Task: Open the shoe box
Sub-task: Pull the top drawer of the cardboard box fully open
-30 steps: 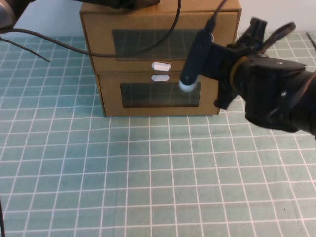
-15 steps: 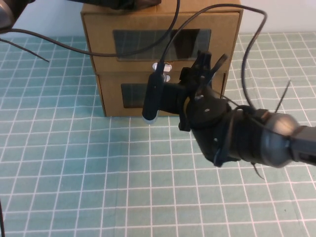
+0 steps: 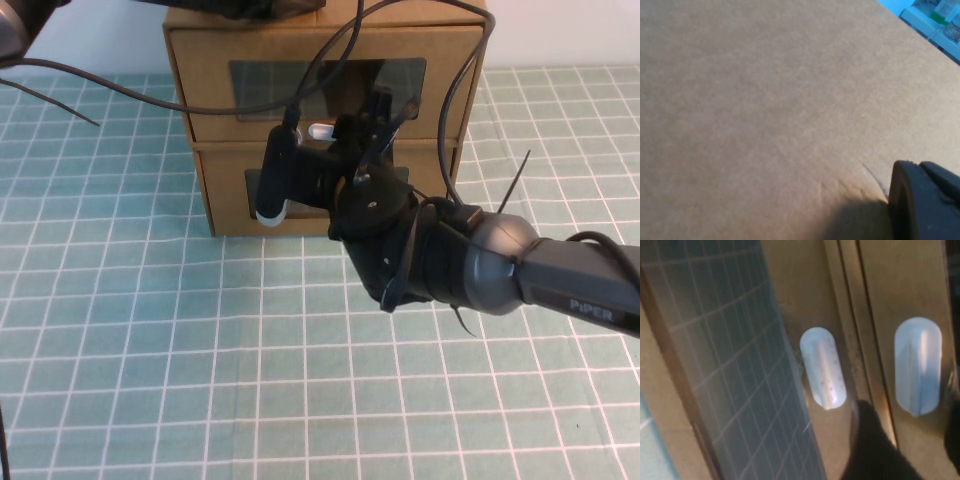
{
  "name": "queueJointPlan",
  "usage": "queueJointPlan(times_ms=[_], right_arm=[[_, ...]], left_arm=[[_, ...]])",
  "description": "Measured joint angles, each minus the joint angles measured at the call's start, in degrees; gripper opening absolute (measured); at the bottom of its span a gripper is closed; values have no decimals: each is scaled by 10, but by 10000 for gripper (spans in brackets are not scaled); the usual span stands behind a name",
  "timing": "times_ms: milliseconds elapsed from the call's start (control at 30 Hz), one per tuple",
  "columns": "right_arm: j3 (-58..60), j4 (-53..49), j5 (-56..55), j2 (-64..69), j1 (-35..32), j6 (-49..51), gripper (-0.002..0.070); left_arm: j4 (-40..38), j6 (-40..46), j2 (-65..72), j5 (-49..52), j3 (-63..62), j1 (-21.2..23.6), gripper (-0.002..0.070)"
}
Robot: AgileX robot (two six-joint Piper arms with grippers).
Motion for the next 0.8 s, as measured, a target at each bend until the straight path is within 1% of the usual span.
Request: queueJointPlan(times_ms=[300,367,433,500,567,600,667,800], right_arm=[[-17,-1,-6,8,2,24,288],[-21,-1,-19,9,1,26,277],[-24,-1,-24,11,-1,26,240],[-29,-5,-22,13,-5,27,170],[-30,-7,-23,16,-7,27,75],[-30,-7,-21,18,-7,27,46],[-31,-9,-21,19,-7,26,26],[-30,-10,-14,19,-4,26,20]], left_arm=[[0,0,0,-1,0,0,-5],[0,0,0,-1,0,0,-5],[0,0,0,-1,0,0,-5],[0,0,0,-2,0,0,-5],[-1,0,0,-4,0,0,-5],[-1,0,0,-4,0,0,-5],[-1,0,0,-4,0,0,-5],[-3,0,2,-3,0,0,-5]])
